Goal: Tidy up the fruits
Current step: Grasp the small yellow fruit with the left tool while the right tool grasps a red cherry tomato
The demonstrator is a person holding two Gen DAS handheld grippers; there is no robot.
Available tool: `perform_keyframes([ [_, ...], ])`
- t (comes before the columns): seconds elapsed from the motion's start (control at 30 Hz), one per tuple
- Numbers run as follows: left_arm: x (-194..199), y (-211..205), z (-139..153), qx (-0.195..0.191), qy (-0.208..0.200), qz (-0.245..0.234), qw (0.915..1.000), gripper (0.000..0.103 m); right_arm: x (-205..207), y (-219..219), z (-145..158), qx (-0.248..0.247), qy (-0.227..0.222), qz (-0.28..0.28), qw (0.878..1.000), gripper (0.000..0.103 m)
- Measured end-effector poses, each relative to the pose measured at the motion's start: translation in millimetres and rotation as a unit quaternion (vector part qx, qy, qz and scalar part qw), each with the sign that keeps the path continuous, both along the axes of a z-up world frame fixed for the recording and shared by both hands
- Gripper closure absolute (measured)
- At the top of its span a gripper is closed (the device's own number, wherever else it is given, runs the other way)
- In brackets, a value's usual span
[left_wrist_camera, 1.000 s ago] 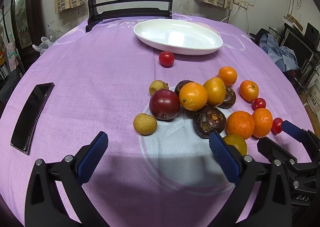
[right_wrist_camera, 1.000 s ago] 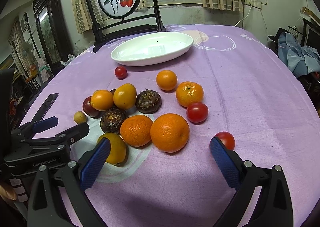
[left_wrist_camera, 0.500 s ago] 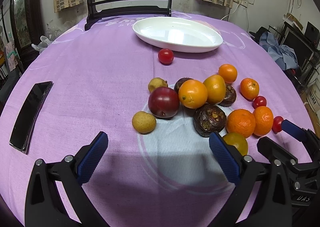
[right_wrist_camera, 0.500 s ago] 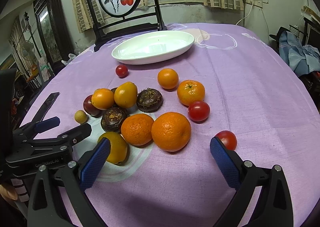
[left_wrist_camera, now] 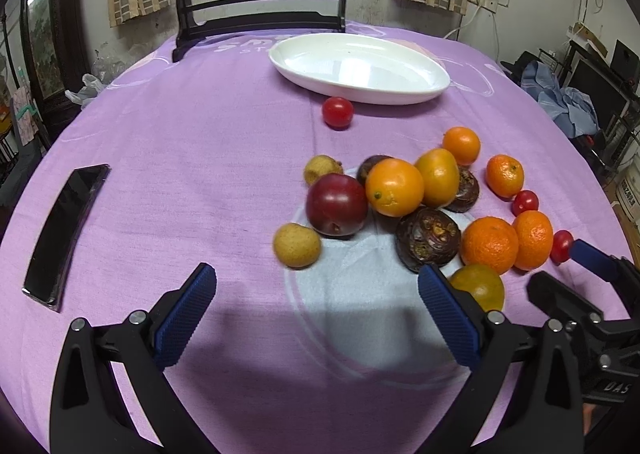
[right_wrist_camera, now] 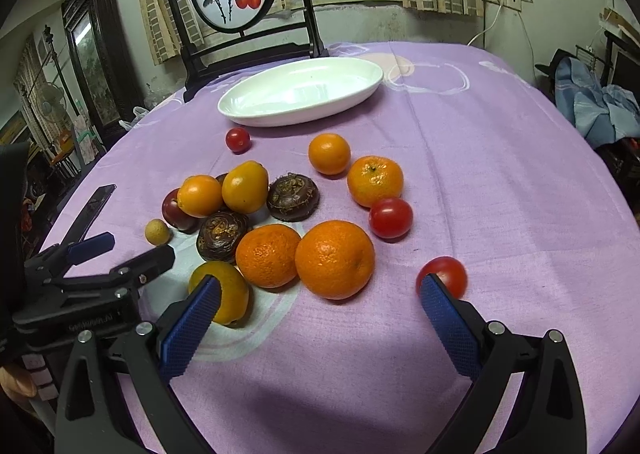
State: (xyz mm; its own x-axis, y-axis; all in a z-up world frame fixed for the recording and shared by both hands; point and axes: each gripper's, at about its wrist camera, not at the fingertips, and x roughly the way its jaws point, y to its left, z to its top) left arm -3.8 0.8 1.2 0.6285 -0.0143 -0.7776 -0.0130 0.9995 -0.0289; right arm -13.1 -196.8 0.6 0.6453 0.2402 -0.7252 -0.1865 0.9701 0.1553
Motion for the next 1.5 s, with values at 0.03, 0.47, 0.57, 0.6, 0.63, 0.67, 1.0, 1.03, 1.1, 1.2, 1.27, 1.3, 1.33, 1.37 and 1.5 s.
perform_keyframes([
  [0.03, 0, 2, 1, 0.000, 0.002, -0.003, 1.0000, 0.004, -3, -1, 3, 0.000, -0.005, 0.003, 1.000, 0.003],
  [0.47, 26, 18, -17, 0.043, 0.047, -0.021, 0.9977, 0.038, -19, -27, 18, -0.007, -0.026, -0.001, 1.000, 0.003],
  [0.57, 32, 11, -15, 0.045, 0.047, -0.041, 0.9970, 0.063, -24, -37, 19, -0.016, -0.025, -0.007, 1.000, 0.003],
  [0.6, 32, 9, -13, 0.035, 0.050, -0.056, 0.9966, 0.075, -26, -41, 19, -0.023, -0.022, -0.011, 0.999, 0.003],
  [0.63, 33, 7, -12, 0.039, 0.050, -0.058, 0.9963, 0.075, -27, -44, 18, -0.031, -0.020, -0.015, 0.999, 0.003],
  [0.67, 30, 4, -11, 0.047, 0.045, -0.059, 0.9961, 0.075, -27, -45, 18, -0.038, -0.018, -0.019, 0.999, 0.003],
  [1.0, 8, 2, 3, 0.021, 0.033, -0.076, 0.9964, 0.075, 3, -45, 1, -0.126, 0.046, -0.002, 0.991, 0.003],
  [1.03, 7, 4, 3, 0.018, 0.032, -0.076, 0.9965, 0.075, 9, -42, -3, -0.137, 0.052, 0.003, 0.989, 0.003],
  [1.1, 1, 5, 5, 0.015, 0.026, -0.076, 0.9966, 0.075, 16, -40, -6, -0.144, 0.060, 0.009, 0.988, 0.013],
  [1.2, -1, 9, 5, 0.010, 0.025, -0.073, 0.9970, 0.075, 27, -40, -13, -0.148, 0.066, 0.000, 0.987, 0.024],
  [1.27, -2, 12, 6, 0.001, 0.024, -0.068, 0.9974, 0.075, 31, -41, -18, -0.142, 0.071, -0.001, 0.987, 0.042],
  [1.3, -3, 13, 7, 0.000, 0.022, -0.068, 0.9974, 0.075, 32, -43, -20, -0.119, 0.075, 0.004, 0.990, 0.058],
  [1.33, -5, 13, 9, 0.002, 0.019, -0.069, 0.9974, 0.075, 33, -47, -19, -0.090, 0.075, 0.005, 0.993, 0.065],
  [1.37, -5, 13, 10, 0.003, 0.018, -0.070, 0.9974, 0.075, 34, -47, -19, -0.095, 0.073, 0.001, 0.993, 0.071],
  [1.5, -6, 16, 13, 0.002, 0.016, -0.070, 0.9974, 0.075, 35, -47, -18, -0.083, 0.076, 0.002, 0.994, 0.071],
])
